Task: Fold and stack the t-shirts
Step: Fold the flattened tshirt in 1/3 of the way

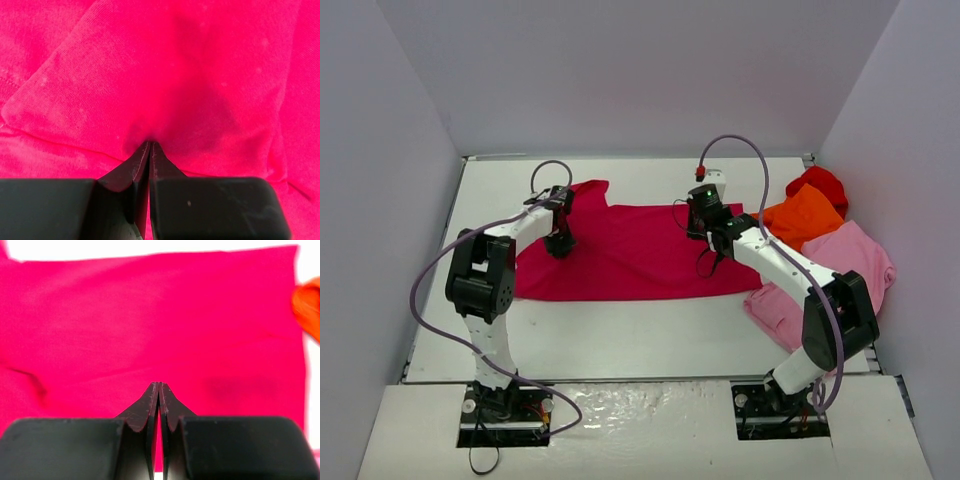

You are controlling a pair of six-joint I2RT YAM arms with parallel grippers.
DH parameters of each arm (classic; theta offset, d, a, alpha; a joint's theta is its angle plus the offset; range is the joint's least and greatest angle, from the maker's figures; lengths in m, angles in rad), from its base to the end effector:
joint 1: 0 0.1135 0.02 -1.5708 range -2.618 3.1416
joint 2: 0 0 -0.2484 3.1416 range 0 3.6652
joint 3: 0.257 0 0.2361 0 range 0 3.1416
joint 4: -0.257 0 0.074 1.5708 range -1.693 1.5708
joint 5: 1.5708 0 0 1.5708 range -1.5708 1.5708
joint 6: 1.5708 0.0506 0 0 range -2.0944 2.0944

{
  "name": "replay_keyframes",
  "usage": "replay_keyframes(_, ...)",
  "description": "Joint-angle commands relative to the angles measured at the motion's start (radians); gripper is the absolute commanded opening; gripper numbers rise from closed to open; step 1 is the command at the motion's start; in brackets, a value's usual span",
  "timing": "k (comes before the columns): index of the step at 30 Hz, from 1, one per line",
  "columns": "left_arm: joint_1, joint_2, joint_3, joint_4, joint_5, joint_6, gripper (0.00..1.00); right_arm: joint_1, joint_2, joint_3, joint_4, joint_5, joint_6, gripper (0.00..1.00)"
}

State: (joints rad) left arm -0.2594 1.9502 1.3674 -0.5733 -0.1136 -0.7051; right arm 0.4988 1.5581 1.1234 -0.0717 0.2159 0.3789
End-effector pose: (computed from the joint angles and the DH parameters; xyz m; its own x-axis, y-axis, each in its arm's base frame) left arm 0.3743 -0.0934 0.1549 -0.8102 -0.4512 -0.3741 -0.4129 0.8924 -0.1821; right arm 0.3188 0.1613 0.2603 -0.5077 0.1349 -0.8509 -0.1237 0.9660 0.2269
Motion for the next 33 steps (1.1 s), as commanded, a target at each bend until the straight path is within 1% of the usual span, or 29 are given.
replay_keyframes(1, 0.085, -0.026, -0.009, -0.158, -0.101, 0.048, 0.00, -0.003, -0.053, -0.033, -0.008, 0.071, -0.028, 0.00)
replay_keyframes(9, 0.145, -0.050, -0.022, -0.174, -0.116, 0.086, 0.00, -0.008, -0.044, -0.071, -0.008, 0.075, -0.028, 0.00)
replay_keyframes(14, 0.146, -0.051, -0.013, -0.164, -0.090, 0.087, 0.00, -0.001, -0.012, -0.111, 0.042, 0.014, -0.005, 0.00)
replay_keyframes(17, 0.146, -0.054, -0.024, -0.152, -0.069, 0.084, 0.00, 0.002, 0.049, -0.135, 0.072, -0.018, 0.002, 0.00)
replay_keyframes(20, 0.146, -0.060, -0.047, -0.132, -0.058, 0.084, 0.00, 0.004, 0.140, -0.166, 0.143, -0.027, 0.003, 0.00)
replay_keyframes(23, 0.144, -0.062, -0.057, -0.129, -0.049, 0.084, 0.00, 0.003, 0.191, -0.178, 0.170, -0.038, 0.000, 0.00)
replay_keyframes(25, 0.145, -0.069, -0.074, -0.122, -0.020, 0.084, 0.00, 0.003, 0.224, -0.184, 0.193, -0.054, -0.001, 0.00)
replay_keyframes(29, 0.138, -0.113, -0.125, -0.100, 0.034, 0.084, 0.00, 0.006, 0.240, -0.182, 0.174, -0.079, 0.000, 0.00)
replay_keyframes(33, 0.139, -0.156, -0.165, -0.130, 0.015, 0.089, 0.00, 0.007, 0.196, -0.188, 0.112, -0.057, 0.004, 0.00)
